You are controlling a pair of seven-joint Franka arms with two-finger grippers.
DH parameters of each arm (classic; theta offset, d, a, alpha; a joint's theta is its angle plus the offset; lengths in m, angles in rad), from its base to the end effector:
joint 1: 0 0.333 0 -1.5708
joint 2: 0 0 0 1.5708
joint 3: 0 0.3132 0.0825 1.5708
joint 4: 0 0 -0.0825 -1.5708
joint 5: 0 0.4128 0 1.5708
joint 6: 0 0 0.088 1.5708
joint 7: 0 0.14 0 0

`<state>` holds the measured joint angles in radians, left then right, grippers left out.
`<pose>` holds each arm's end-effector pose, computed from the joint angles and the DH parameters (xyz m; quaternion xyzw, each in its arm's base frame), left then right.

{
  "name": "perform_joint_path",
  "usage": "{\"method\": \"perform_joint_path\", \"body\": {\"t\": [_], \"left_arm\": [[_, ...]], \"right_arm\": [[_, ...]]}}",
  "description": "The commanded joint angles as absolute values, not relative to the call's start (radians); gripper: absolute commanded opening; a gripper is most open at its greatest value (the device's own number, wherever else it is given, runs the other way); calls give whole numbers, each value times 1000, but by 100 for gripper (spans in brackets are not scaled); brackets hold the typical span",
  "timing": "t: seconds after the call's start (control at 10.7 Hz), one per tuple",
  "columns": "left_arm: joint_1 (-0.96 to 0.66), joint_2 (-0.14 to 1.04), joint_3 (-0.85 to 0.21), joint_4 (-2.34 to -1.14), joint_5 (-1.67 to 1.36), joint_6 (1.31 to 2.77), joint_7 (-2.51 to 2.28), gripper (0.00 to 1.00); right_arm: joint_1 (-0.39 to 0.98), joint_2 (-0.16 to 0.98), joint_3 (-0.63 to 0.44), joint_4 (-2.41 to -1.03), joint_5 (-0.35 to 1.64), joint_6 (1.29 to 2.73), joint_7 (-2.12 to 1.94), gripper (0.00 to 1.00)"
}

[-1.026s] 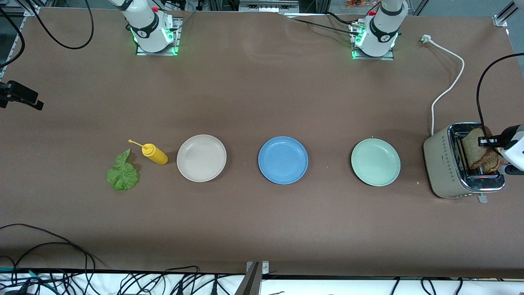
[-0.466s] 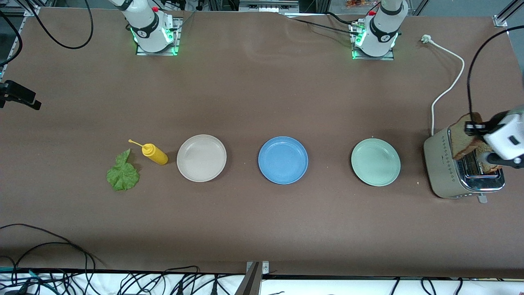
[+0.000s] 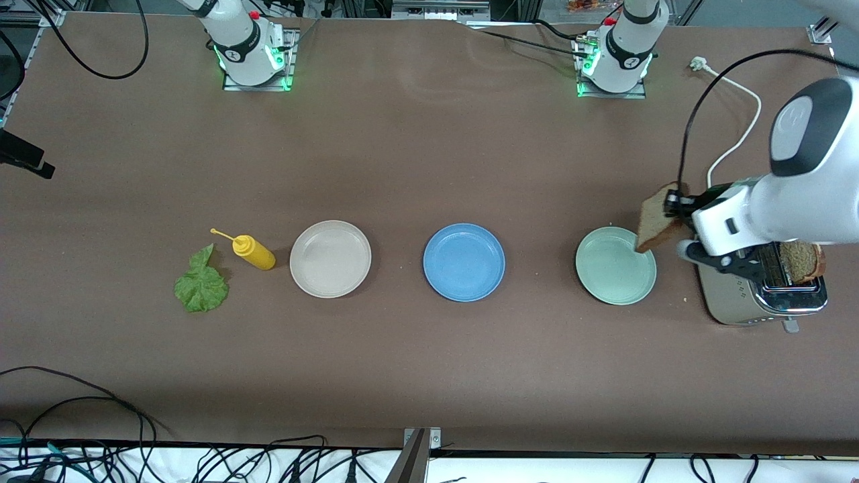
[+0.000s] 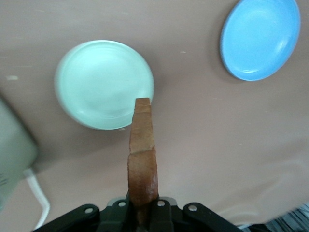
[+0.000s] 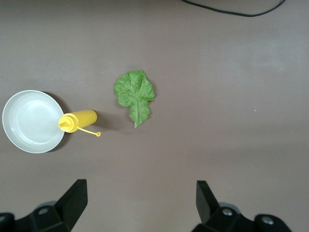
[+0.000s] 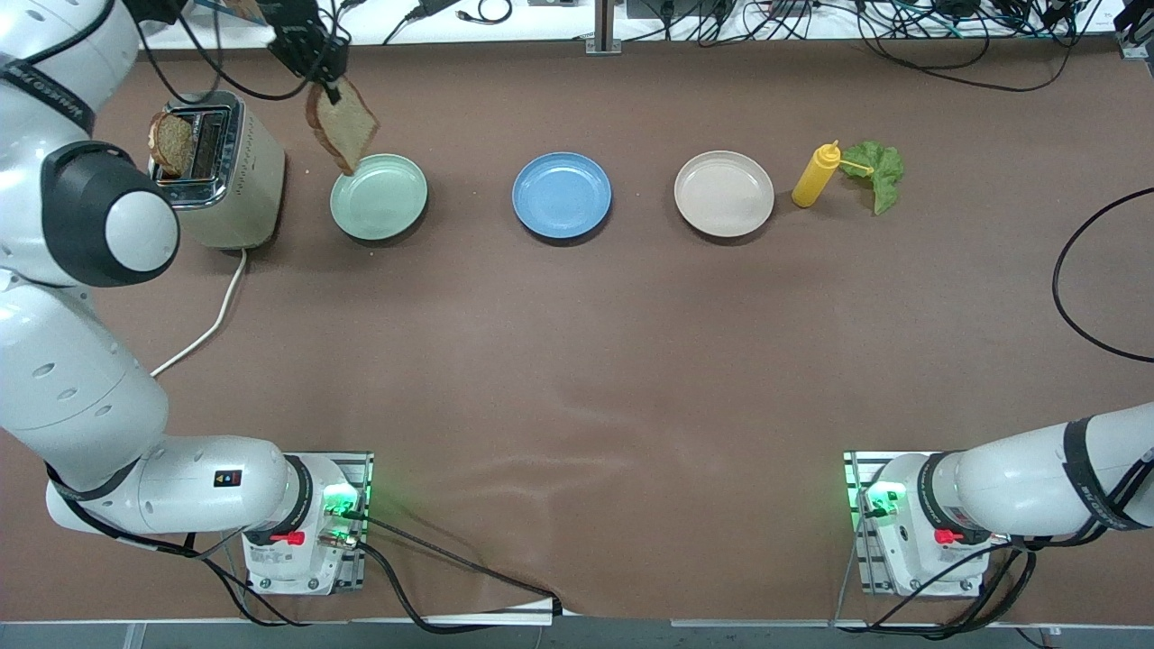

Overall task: Make sandwich in blue plate with both arms
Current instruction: 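Carry the toast with the left gripper and lower it onto the blue plate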

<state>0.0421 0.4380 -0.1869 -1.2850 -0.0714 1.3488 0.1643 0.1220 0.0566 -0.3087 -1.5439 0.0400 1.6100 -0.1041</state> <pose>0.6525 -0.0861 0.4435 0.9687 -0.1510 -0.1810 0.0777 0.5952 -0.1024 0.5737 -0.9990 0.0417 -0.0077 0.0104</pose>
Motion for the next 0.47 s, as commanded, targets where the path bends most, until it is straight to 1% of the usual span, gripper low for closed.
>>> {"method": "perform_joint_path", "body": {"t": [0.0,0.19,0.37], "left_arm": [[-10,544,-184,-1258,-271,1364,154,0],[-49,604,-184,-1259,-430,1449,102,0],[-104,661,-184,-1259,-513,1561,97,0]], "right_arm": [[129,71,-313,-1523,64,1589,-123,100],[135,71,-310,-1526,64,1574,-126,100],[140,71,-308,-1526,64,1553,-126,100]]}}
